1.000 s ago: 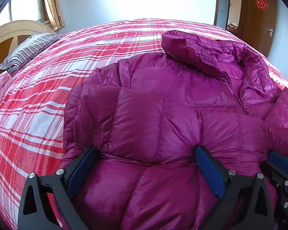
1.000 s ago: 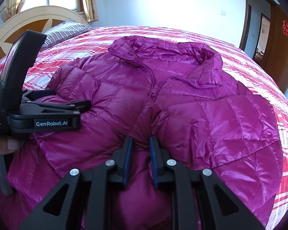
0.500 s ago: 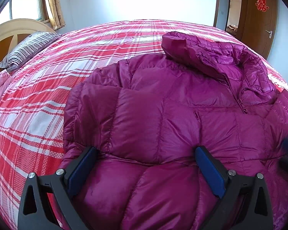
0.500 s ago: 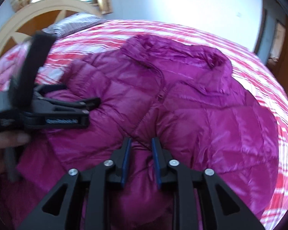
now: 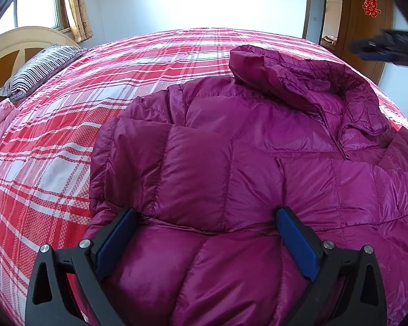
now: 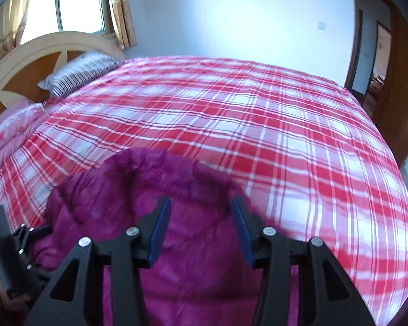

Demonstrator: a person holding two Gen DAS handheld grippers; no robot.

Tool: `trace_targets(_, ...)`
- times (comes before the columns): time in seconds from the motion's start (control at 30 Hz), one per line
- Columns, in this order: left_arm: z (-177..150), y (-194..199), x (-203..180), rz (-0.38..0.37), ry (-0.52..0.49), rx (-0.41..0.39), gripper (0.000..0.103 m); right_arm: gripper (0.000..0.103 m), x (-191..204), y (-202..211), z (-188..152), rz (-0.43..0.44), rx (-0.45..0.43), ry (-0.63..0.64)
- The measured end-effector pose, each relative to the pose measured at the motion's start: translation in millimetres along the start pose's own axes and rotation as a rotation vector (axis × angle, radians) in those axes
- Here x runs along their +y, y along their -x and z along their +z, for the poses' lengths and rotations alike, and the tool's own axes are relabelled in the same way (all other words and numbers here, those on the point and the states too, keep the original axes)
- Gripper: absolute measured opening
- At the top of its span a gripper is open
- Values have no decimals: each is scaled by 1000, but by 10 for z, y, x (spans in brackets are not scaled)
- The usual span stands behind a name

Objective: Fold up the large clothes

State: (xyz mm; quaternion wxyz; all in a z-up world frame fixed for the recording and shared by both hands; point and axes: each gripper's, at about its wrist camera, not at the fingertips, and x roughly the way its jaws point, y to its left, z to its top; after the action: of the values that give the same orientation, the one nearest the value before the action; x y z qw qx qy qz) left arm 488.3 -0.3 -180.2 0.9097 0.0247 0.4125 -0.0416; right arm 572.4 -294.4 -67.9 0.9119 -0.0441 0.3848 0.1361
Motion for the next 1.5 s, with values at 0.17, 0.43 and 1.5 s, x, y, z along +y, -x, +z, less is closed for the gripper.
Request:
trace_targets(0.17, -1, 0, 4, -1, 0, 0, 102, 50, 185, -359, 271, 25, 108, 166)
trace_targets(0.43, -4, -1, 1, 0, 0, -2, 102, 55, 374, -1002, 388, -7, 333, 443)
trace_targets(1.5, 679, 691, 329, 11, 67, -204, 102, 13, 888, -850, -1280, -469, -122, 875)
